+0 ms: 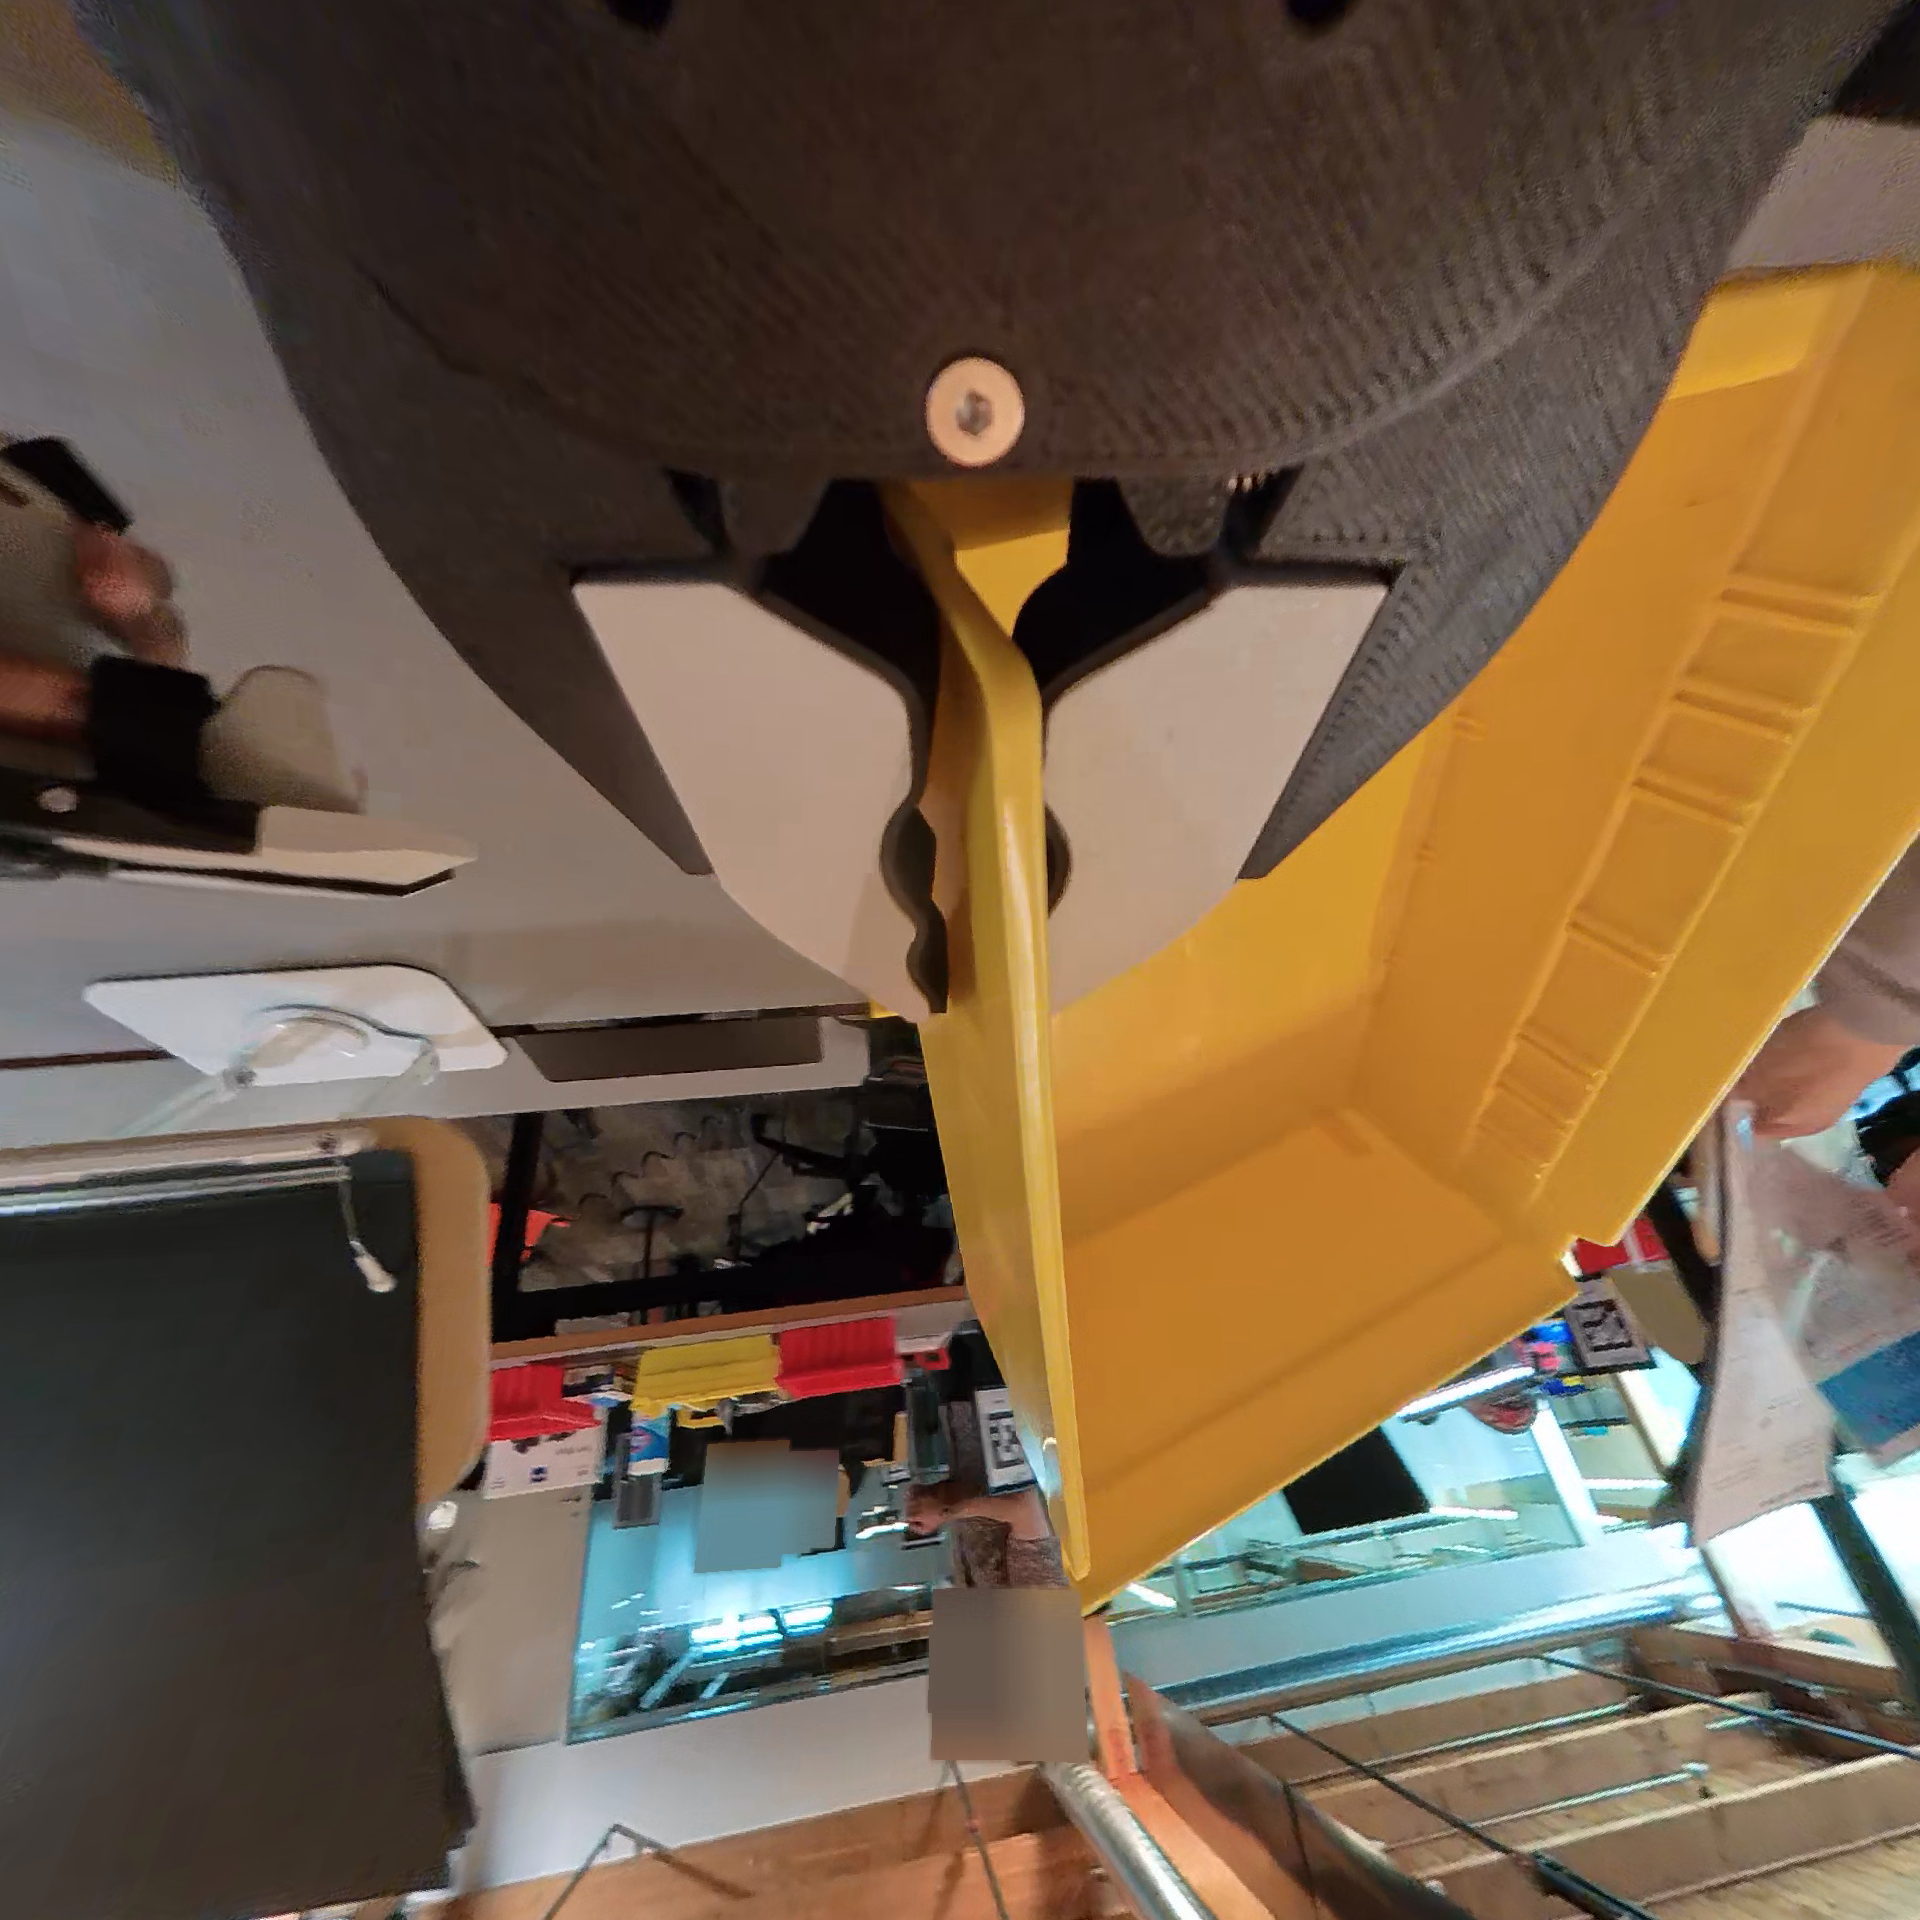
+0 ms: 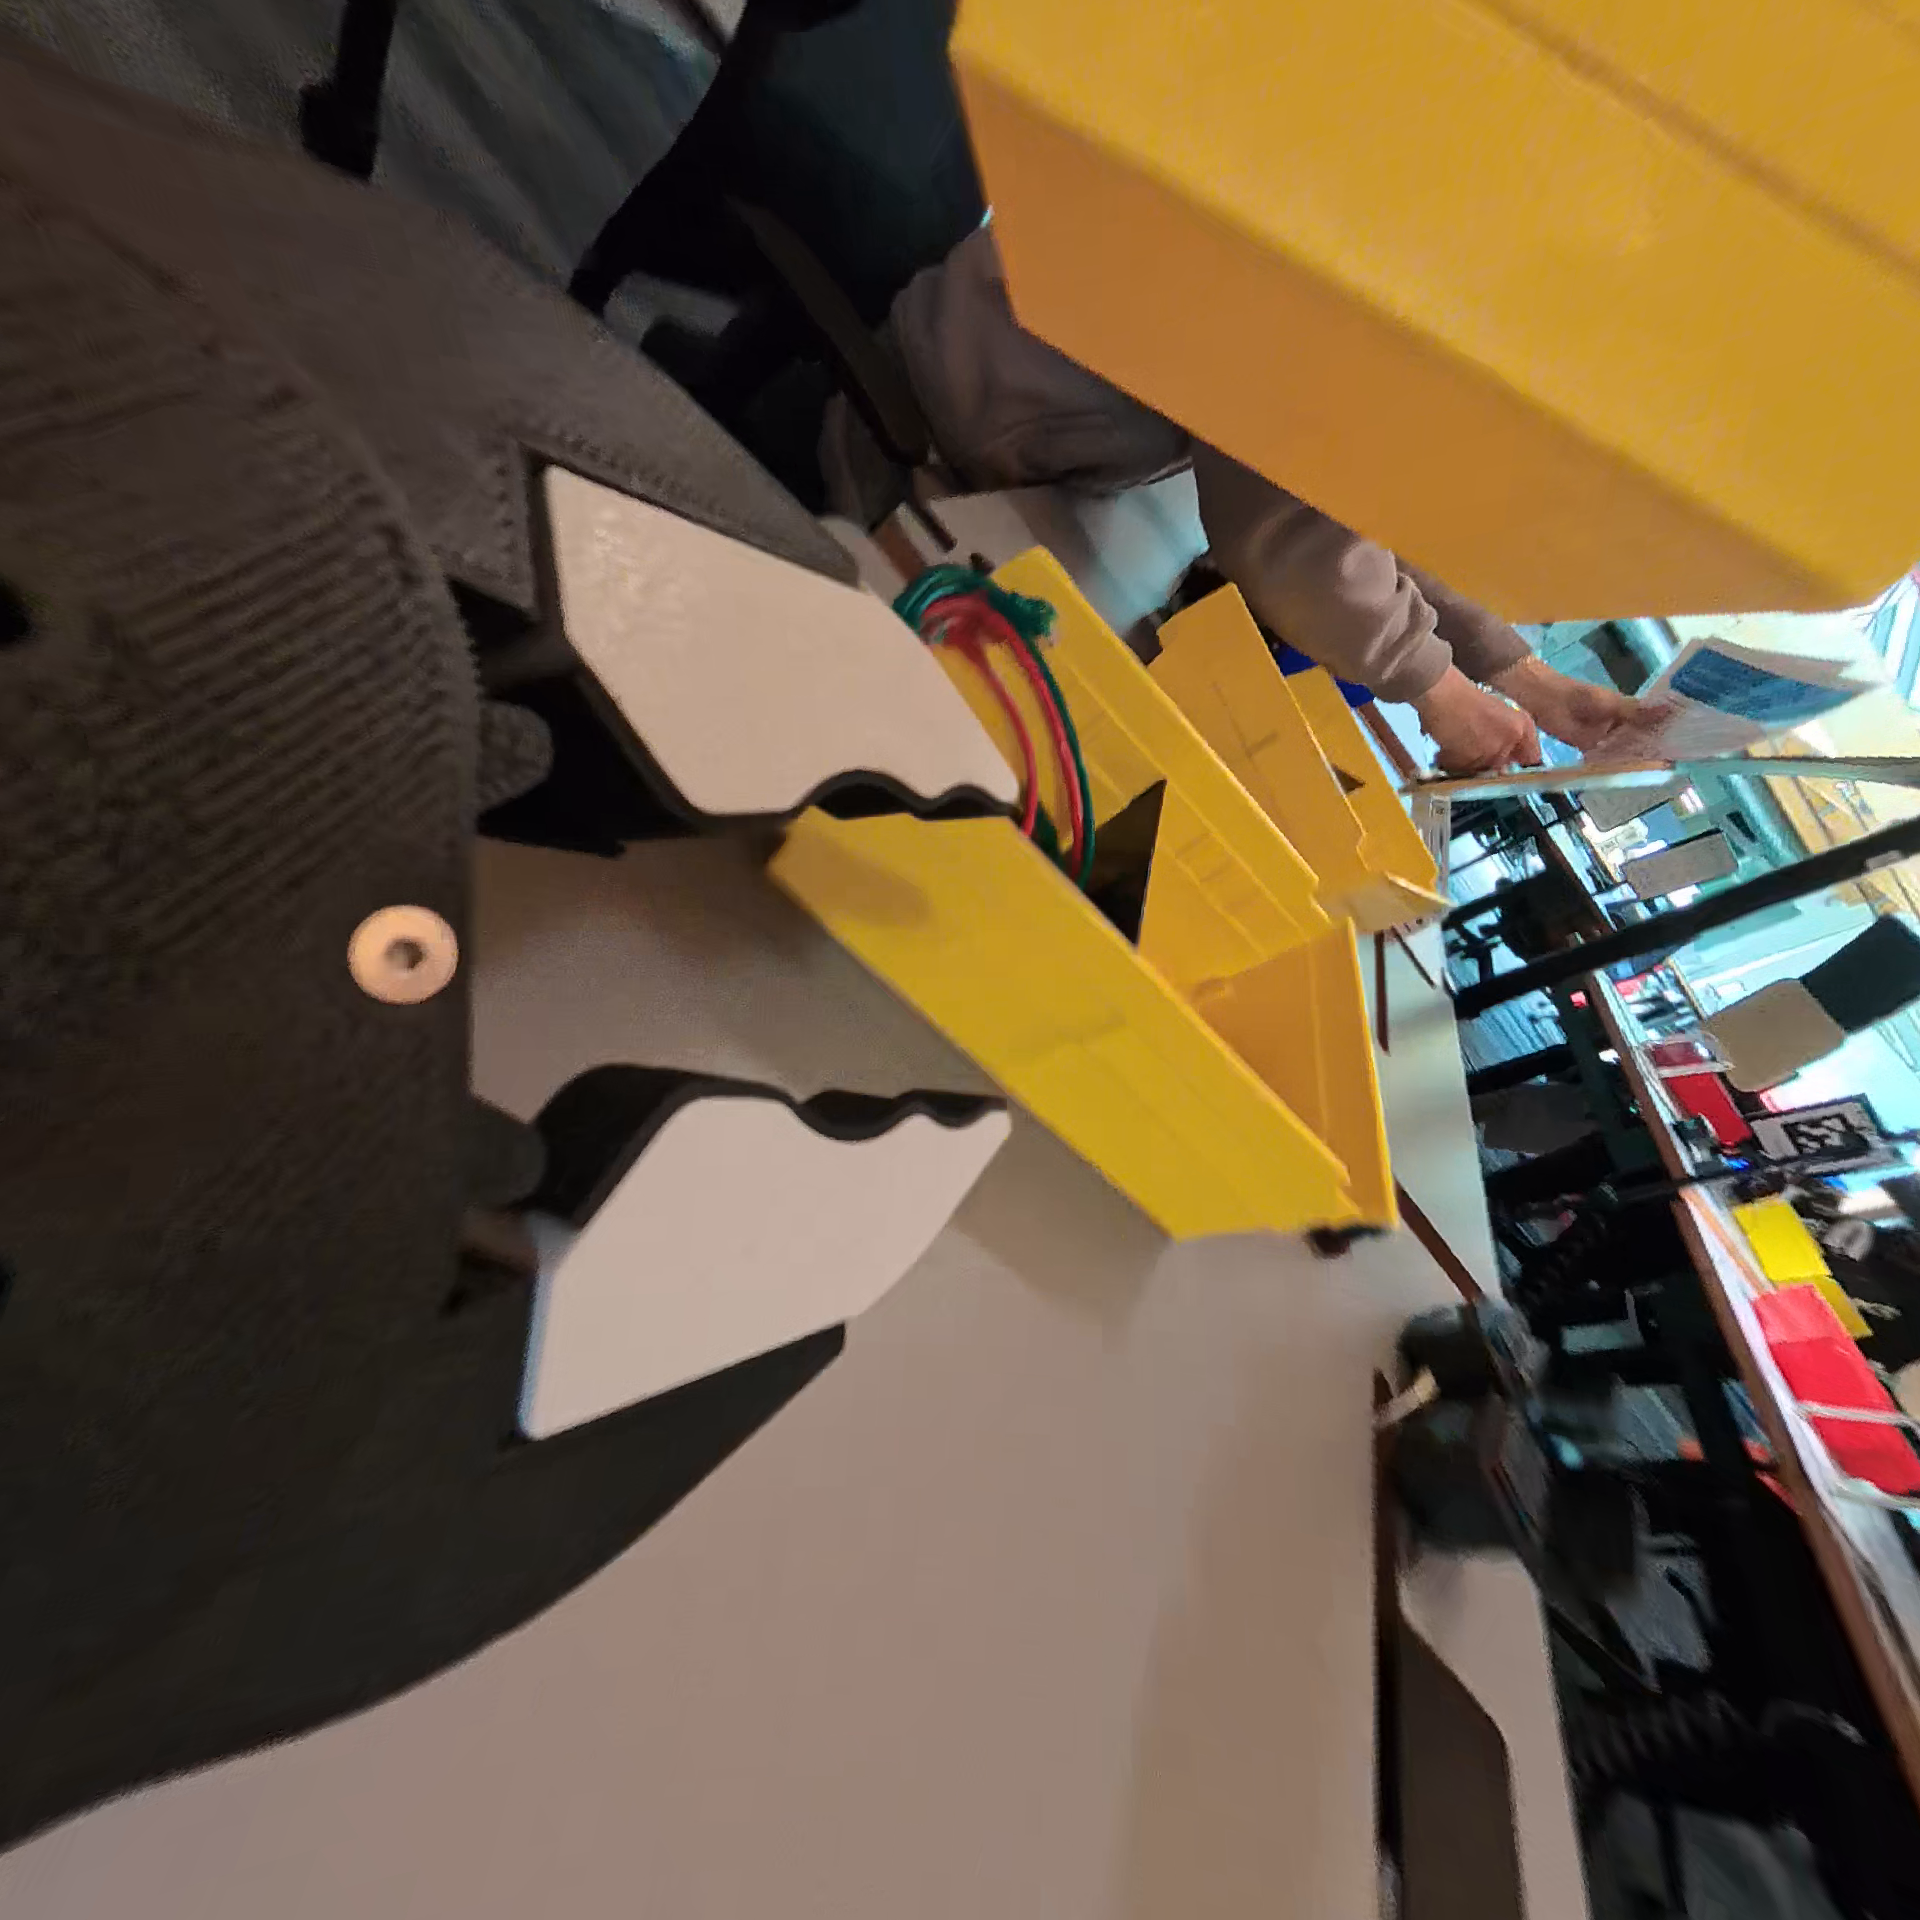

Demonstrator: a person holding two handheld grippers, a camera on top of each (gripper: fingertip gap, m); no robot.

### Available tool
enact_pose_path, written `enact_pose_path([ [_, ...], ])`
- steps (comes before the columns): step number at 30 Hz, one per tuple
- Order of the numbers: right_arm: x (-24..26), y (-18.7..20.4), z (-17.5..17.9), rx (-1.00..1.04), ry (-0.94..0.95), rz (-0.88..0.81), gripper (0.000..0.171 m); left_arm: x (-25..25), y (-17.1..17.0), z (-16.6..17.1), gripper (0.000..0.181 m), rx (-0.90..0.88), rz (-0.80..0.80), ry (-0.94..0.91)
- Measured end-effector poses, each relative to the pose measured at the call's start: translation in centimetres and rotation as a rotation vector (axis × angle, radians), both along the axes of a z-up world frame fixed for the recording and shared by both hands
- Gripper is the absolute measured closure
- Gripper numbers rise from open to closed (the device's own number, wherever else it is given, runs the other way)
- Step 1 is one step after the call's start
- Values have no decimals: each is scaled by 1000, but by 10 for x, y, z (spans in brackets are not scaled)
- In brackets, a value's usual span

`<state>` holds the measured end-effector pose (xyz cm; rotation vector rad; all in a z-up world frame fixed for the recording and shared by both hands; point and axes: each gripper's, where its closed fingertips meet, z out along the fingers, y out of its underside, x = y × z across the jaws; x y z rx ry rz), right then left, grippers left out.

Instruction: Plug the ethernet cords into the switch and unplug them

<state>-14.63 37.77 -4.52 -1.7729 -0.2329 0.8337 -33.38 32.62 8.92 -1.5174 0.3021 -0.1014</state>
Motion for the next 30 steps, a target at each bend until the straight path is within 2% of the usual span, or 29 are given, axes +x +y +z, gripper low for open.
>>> enact_pose_path([
  [1,26,-7,0,22,-35,-21,121,11,-1,1,173,-2,-28,11],
  [8,259,-73,-15,36,-240,-326,133,129,-24,3,173,-9,-327,77],
  [11,352,-117,-12,21,-192,-489,138,199,-45,-7,172,-24,-496,87],
  [15,435,-179,-16,29,-98,-647,138,299,-76,-44,172,-88,-702,112],
  [20,483,-231,-24,58,-45,-770,139,406,-101,-103,172,-192,-858,171],
  [23,483,-233,-16,77,31,-717,138,453,-105,-133,172,-246,-901,221],
  [27,485,-233,-17,83,-64,-711,136,507,-108,-169,172,-295,-922,298],
  [30,483,-235,-10,106,-68,-704,134,541,-112,-186,171,-255,-910,366],
])
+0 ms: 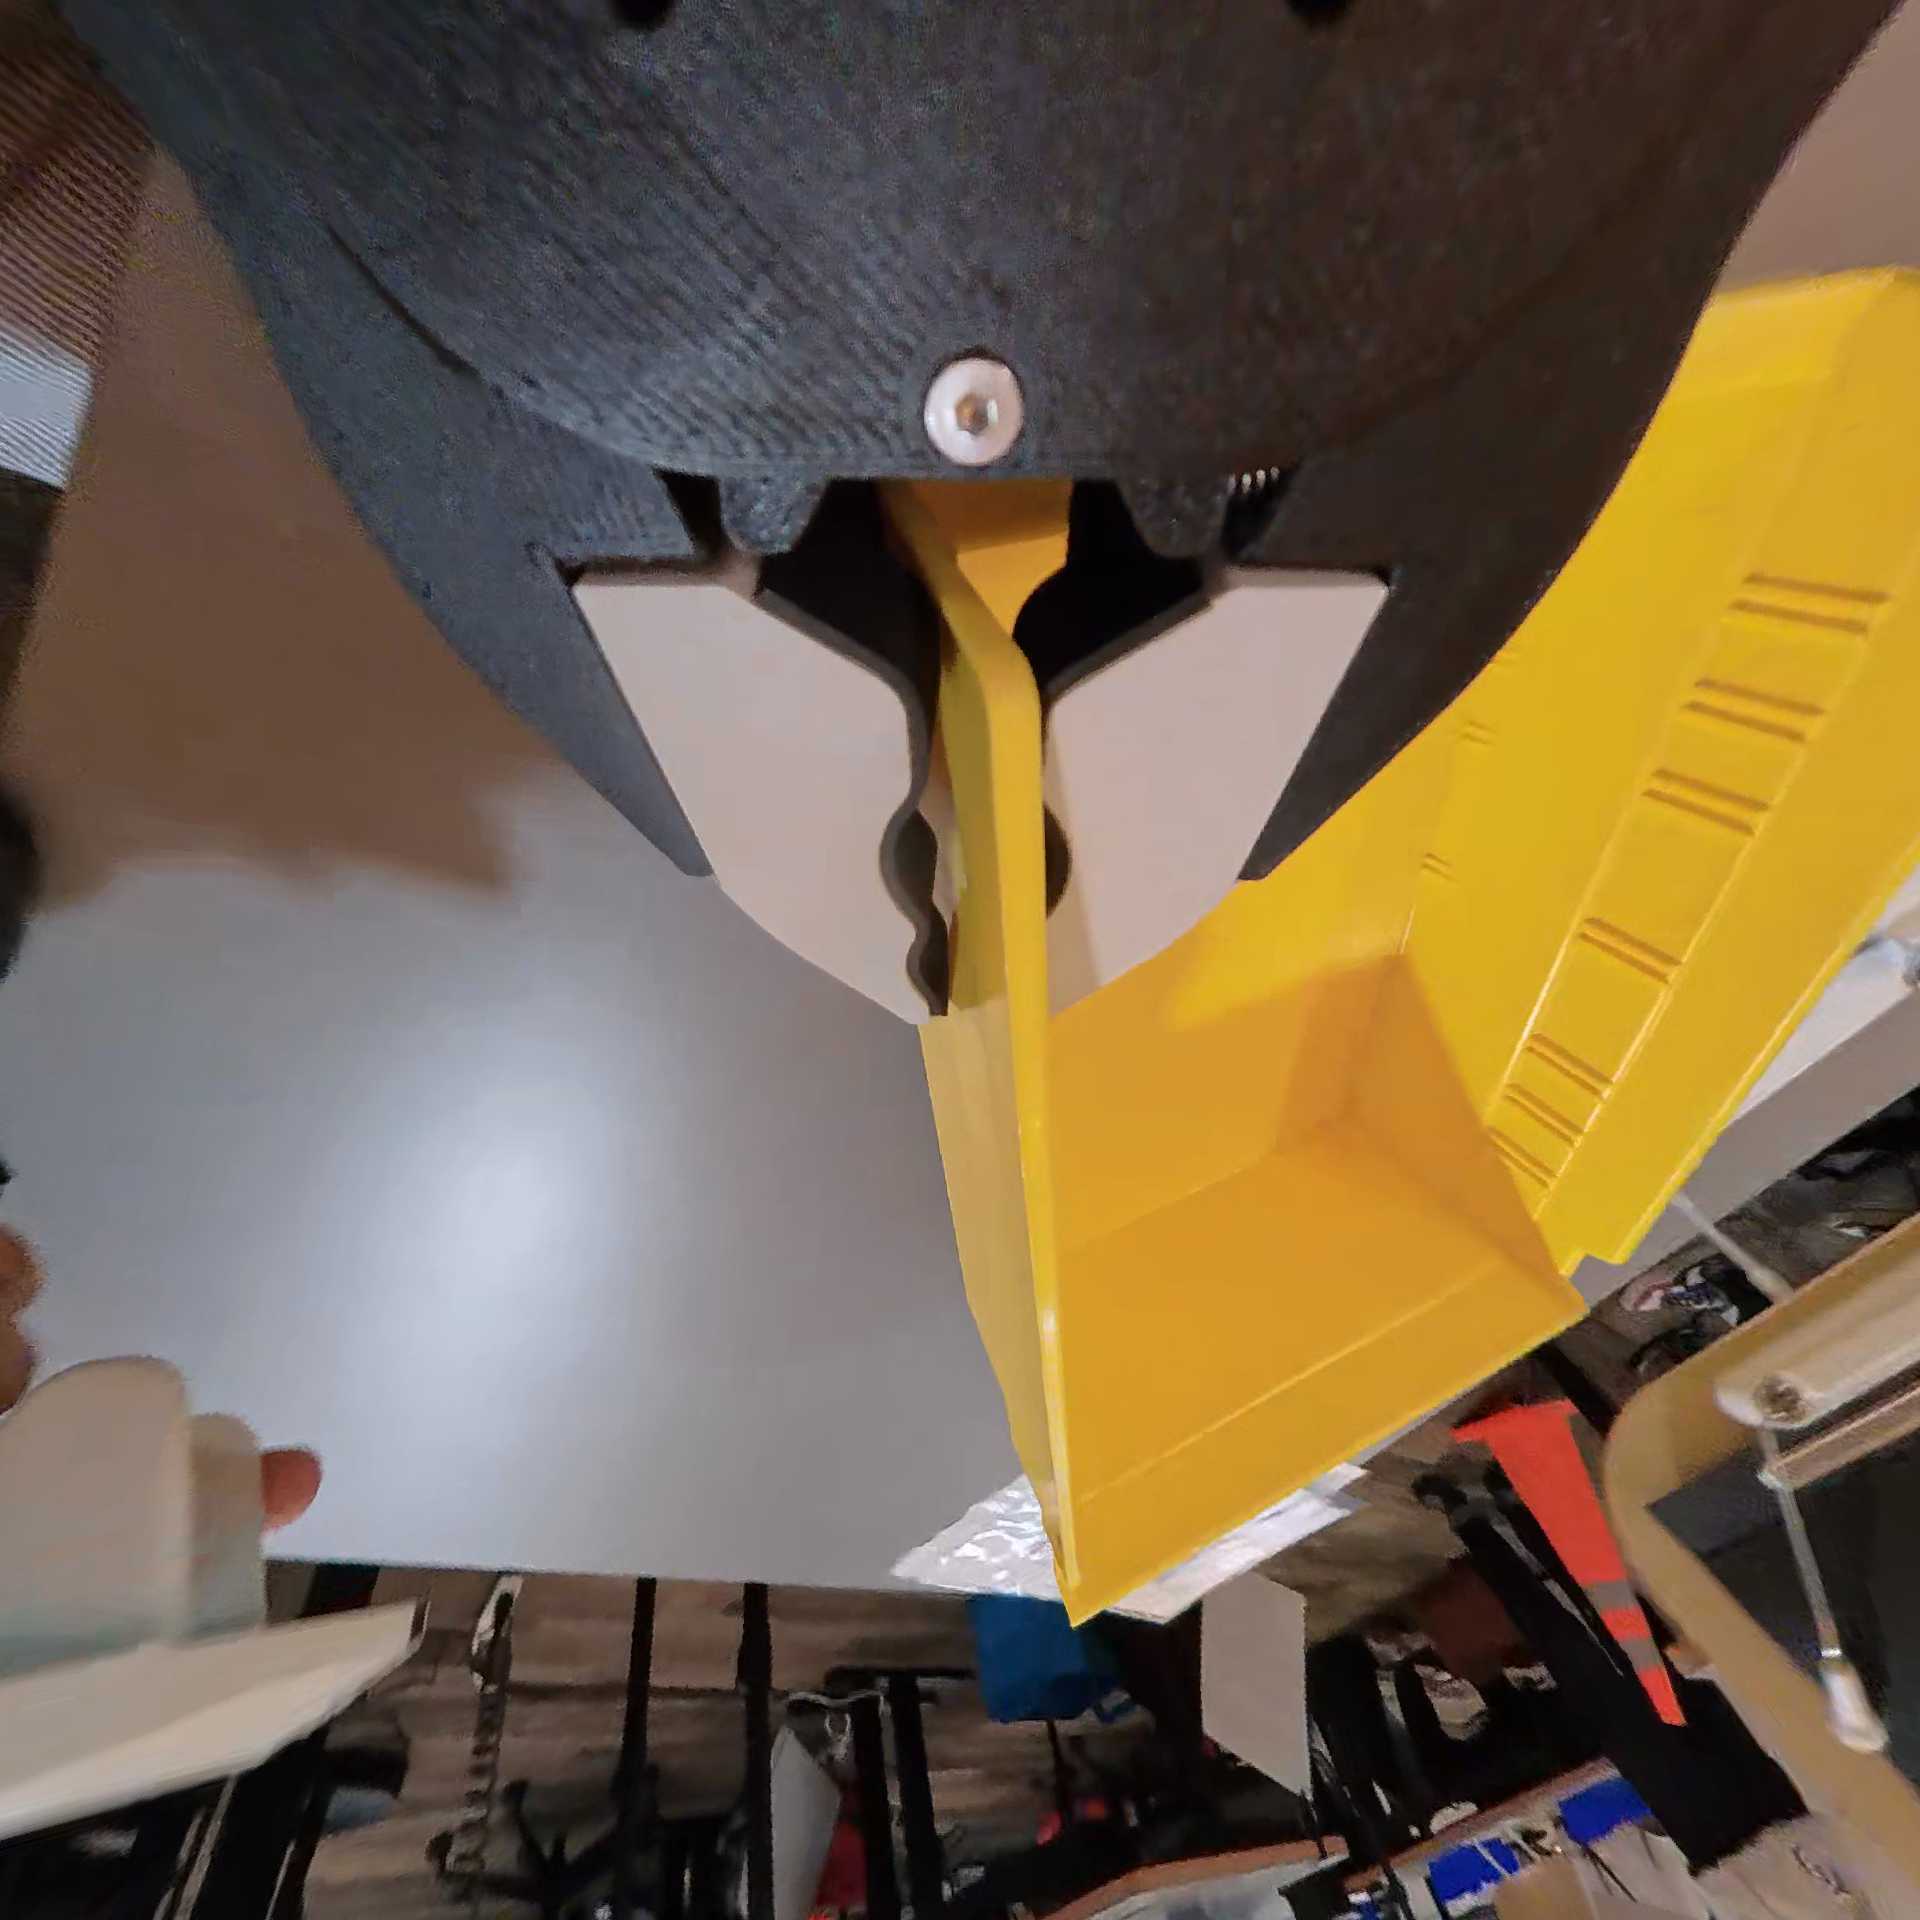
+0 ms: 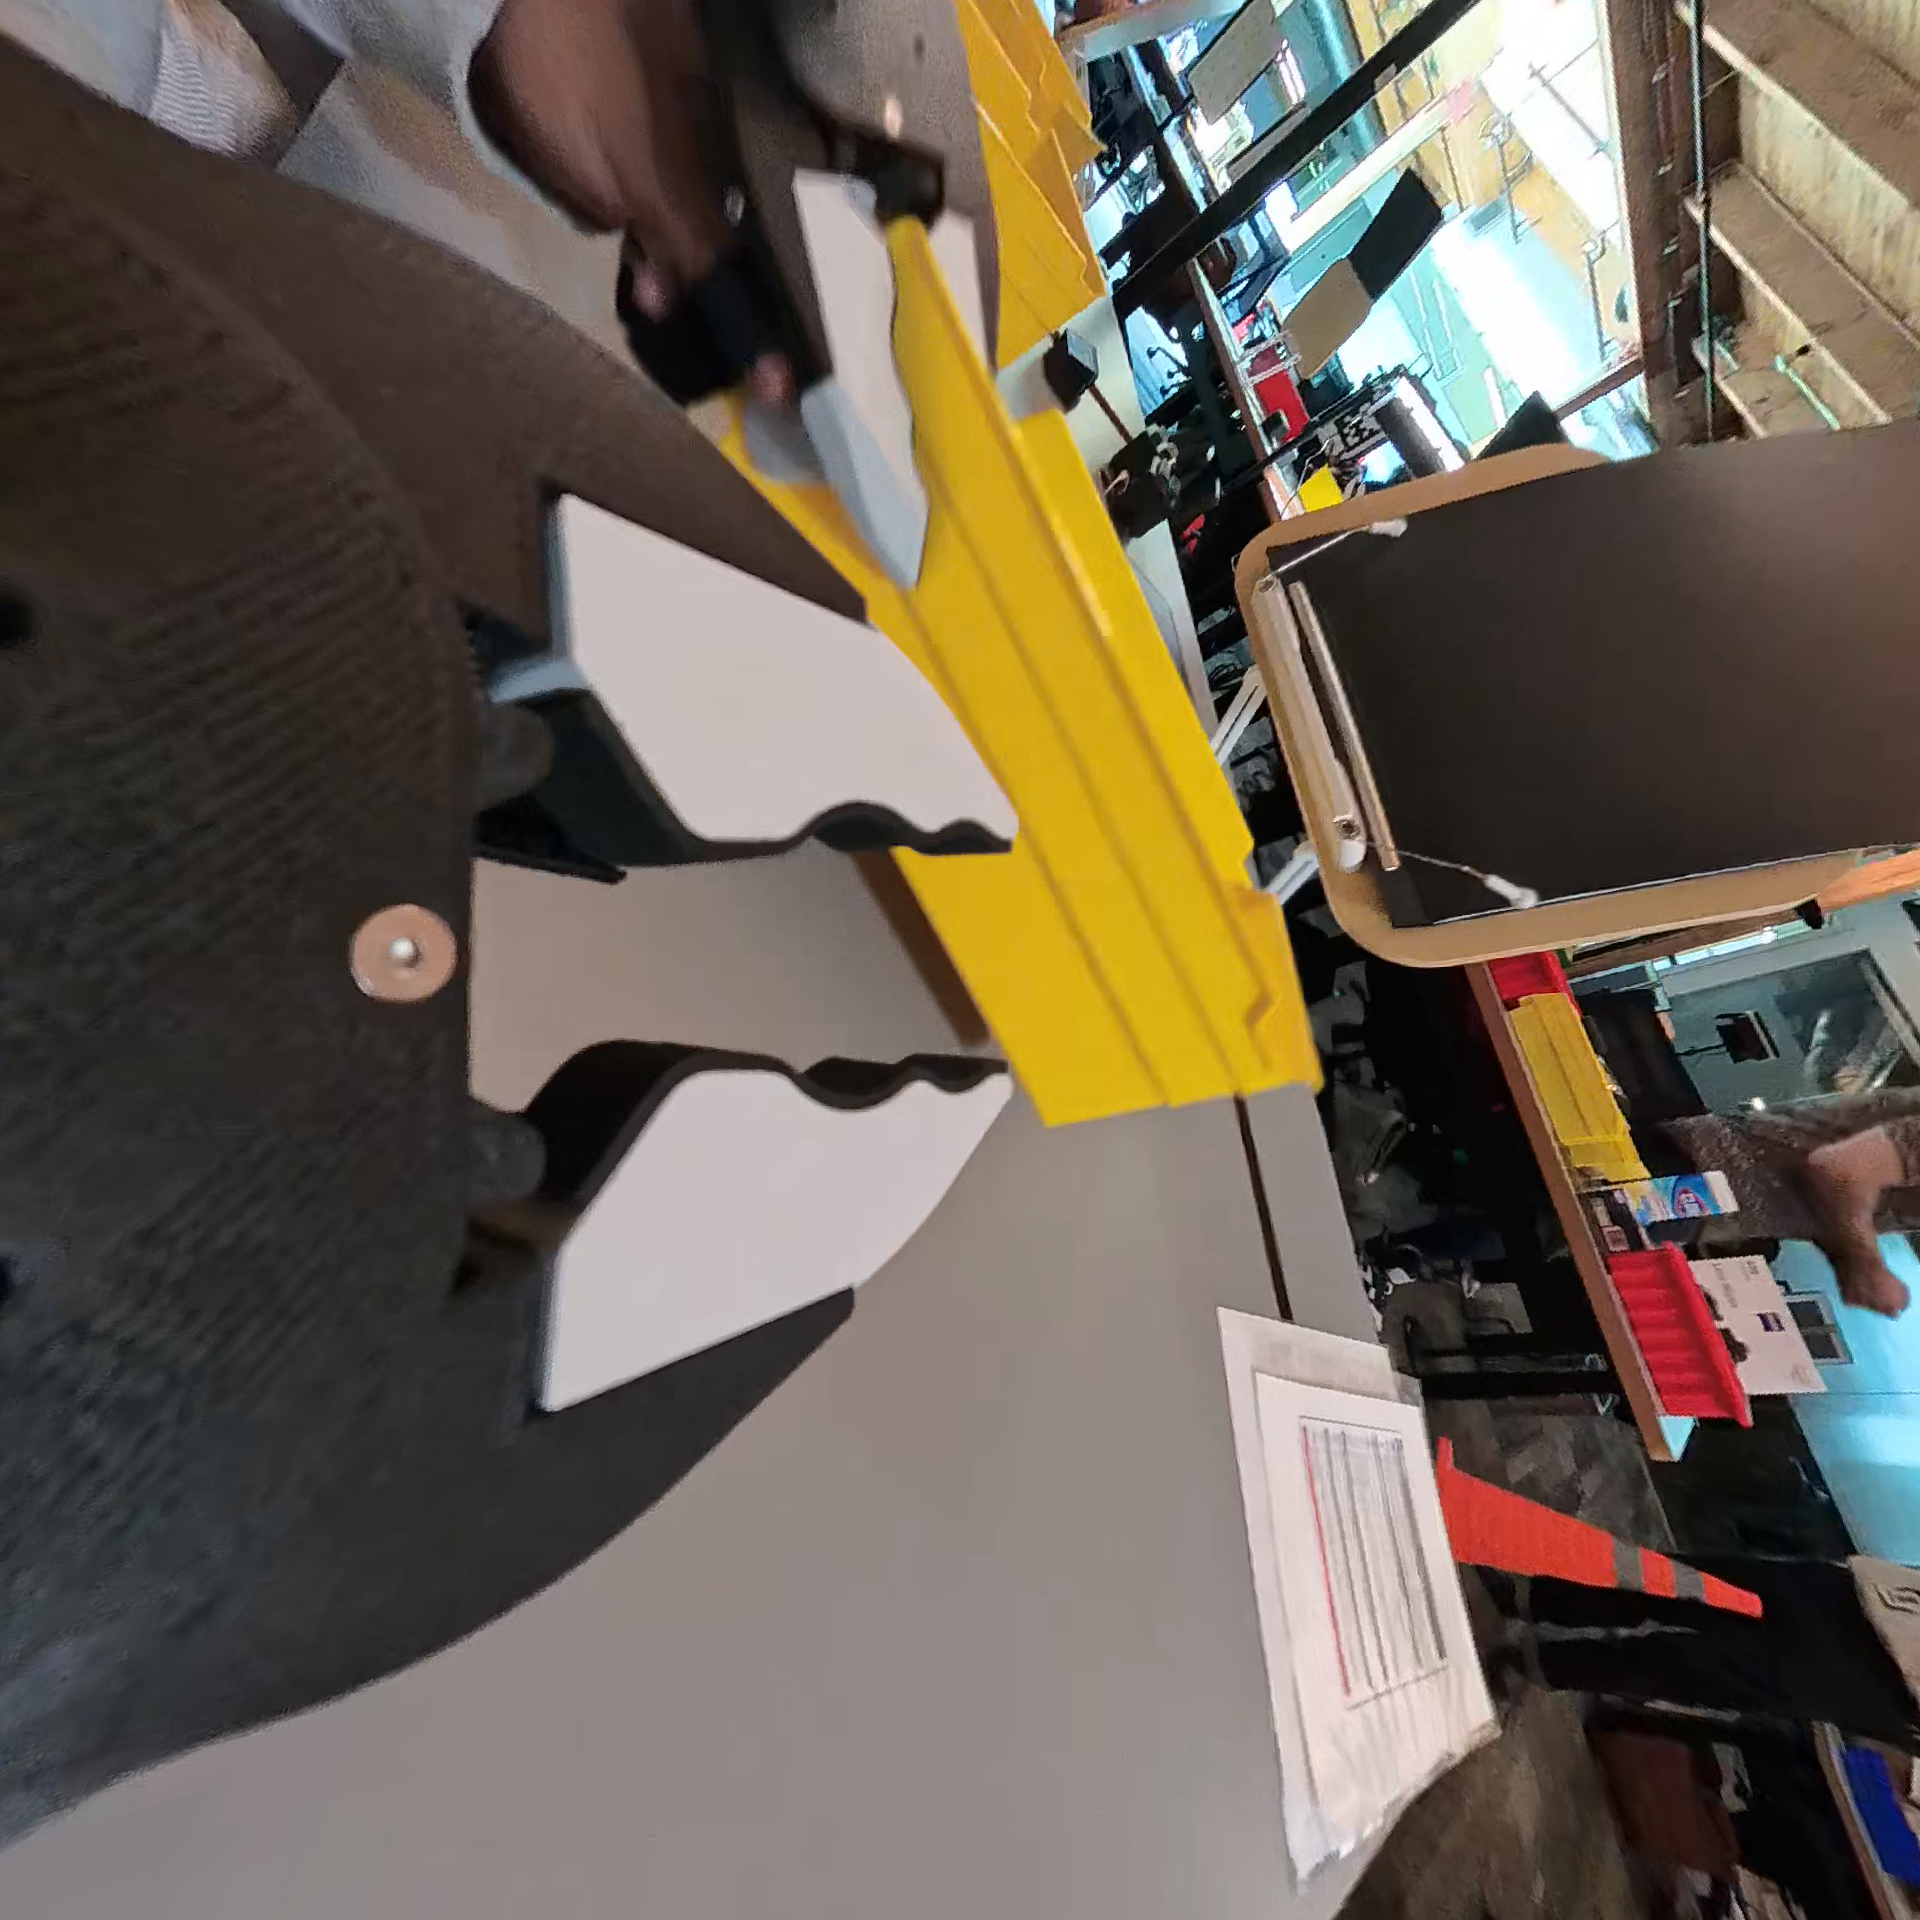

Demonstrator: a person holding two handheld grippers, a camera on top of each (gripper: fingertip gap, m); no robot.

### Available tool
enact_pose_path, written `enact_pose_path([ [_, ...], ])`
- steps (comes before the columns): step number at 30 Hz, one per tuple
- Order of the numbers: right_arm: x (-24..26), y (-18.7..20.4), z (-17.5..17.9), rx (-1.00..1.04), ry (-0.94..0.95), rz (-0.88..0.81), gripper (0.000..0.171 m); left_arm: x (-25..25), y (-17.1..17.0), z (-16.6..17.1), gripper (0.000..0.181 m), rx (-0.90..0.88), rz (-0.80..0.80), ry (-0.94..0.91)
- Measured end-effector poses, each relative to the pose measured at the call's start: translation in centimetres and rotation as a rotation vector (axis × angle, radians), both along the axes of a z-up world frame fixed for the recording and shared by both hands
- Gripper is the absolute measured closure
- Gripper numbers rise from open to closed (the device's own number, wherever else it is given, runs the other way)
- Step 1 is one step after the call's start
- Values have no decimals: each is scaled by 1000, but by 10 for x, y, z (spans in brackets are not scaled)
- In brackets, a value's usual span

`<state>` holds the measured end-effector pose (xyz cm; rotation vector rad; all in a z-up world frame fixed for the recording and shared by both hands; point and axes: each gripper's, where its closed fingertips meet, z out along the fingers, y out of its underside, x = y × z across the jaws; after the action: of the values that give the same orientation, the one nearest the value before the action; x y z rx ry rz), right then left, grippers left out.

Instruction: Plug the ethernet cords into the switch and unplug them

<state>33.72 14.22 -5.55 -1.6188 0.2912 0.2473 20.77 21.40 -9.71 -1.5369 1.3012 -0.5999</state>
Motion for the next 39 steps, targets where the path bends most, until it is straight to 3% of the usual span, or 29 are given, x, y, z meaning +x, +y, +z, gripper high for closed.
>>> enact_pose_path([
  [6,10,-4,4,10,4,-30,129,60,-13,-33,175,21,-10,49],
  [12,15,-3,-9,-69,-86,-63,119,101,-25,-42,174,-15,-44,29],
  [16,6,-1,-10,-68,-127,-46,111,109,-43,-38,153,-130,-154,16],
  [22,-17,3,-15,-64,-254,-19,88,54,-45,-2,140,-127,-238,-81],
  [28,-57,23,-26,-79,-283,-20,59,-32,-8,20,142,-73,-160,-199],
  [33,-71,45,-39,-162,-314,-84,47,-81,16,1,143,-121,-87,-259],
  [35,-63,51,-48,-223,-340,-130,49,-91,27,-10,148,-61,-47,-233],
  [38,-47,50,-61,-312,-364,-161,75,-93,32,-12,147,-55,-48,-201],
  [39,-44,47,-61,-310,-345,-157,94,-93,31,-8,147,-60,-56,-212],
])
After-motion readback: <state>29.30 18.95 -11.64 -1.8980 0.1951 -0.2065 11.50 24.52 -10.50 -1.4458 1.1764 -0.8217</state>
